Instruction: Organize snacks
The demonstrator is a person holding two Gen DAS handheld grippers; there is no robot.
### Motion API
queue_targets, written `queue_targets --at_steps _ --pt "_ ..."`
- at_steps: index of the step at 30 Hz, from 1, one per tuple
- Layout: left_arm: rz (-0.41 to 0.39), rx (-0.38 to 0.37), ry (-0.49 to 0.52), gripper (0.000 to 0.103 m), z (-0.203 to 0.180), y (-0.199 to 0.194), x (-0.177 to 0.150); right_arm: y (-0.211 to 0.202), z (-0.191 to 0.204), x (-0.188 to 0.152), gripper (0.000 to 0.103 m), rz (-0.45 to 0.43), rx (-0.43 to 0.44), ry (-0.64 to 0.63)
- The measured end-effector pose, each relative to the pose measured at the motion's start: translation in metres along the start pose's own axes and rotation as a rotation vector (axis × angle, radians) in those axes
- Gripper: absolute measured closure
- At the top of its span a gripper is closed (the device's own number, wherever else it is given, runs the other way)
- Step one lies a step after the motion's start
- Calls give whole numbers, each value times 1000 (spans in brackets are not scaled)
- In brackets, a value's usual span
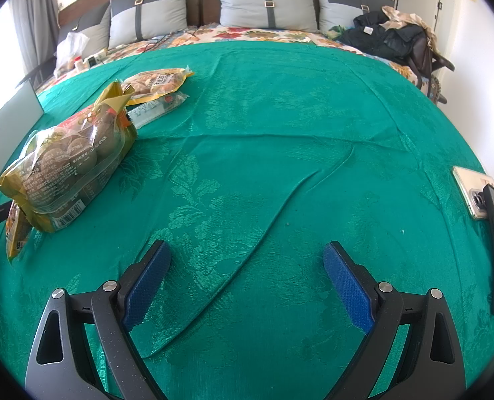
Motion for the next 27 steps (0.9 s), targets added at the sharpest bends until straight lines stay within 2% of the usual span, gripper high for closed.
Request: queue_targets --at_steps 3,5,7,10,12,14,16,18,19,21,22,23,24,27 --pt "19 -6 11 0 0 1 2 0 0 0 8 0 0 0" --pt "63 -14 12 0 1 2 6 0 0 0 8 0 0 0" --pt "91 -58 -37 0 4 2 14 0 0 0 8 0 0 0" --pt "77 -151 -127 1 1 -7 34 0 0 0 8 1 0 0" --pt "66 -184 -131 1 -14 -10 51 0 0 0 8 1 0 0" --pt "64 -191 -77 1 -37 -8 66 0 0 1 8 1 0 1" --pt "109 -156 29 1 -67 7 74 0 0 0 8 1 0 1" --pt "156 -118 149 9 -96 23 74 0 0 0 8 1 0 1" --pt "163 -126 180 10 -107 28 73 0 0 1 8 1 0 1" --pt "129 -114 237 9 -122 28 70 0 1 1 8 1 0 1" --pt "114 -126 253 12 -126 25 68 0 1 1 8 1 0 1" --pt "105 -148 259 24 -128 22 67 0 1 1 8 1 0 1" --pt "96 -152 268 44 -128 18 67 0 1 1 8 1 0 1" --pt "125 -150 270 54 -118 11 61 0 1 1 8 1 0 0"
Point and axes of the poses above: each gripper's, at about its wrist camera, not at the fingertips, and y roughly the way its jaws point, z to its left, x to its top, the point moved 3 cm from there along y, roughly the way its jaws point, and after that the axes turned 7 degrees about x, right-handed, at the moved point
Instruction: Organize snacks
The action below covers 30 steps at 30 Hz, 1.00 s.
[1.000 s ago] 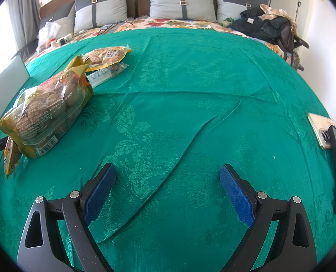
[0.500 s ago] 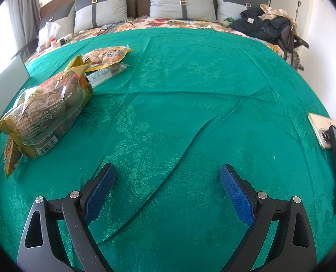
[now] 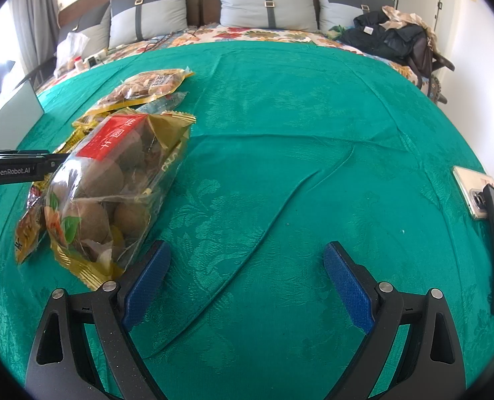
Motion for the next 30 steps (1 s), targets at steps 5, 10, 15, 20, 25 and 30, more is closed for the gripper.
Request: queue_targets --at_steps 5,10,15,20,25,30 --pt "26 3 -126 61 45 -23 -47 0 0 0 8 0 0 0" --pt "-12 50 -179 59 88 -41 -100 0 0 0 8 1 0 0" --pt "-52 98 -214 13 96 -36 -112 0 0 1 8 1 0 1" --pt "-119 137 -240 0 97 -28 -114 0 0 1 8 1 1 1" --pt "-126 138 -243 0 97 -27 -113 0 0 1 8 1 0 1" --pt "-127 141 -244 0 96 -28 -114 -1 -1 1 8 1 2 1"
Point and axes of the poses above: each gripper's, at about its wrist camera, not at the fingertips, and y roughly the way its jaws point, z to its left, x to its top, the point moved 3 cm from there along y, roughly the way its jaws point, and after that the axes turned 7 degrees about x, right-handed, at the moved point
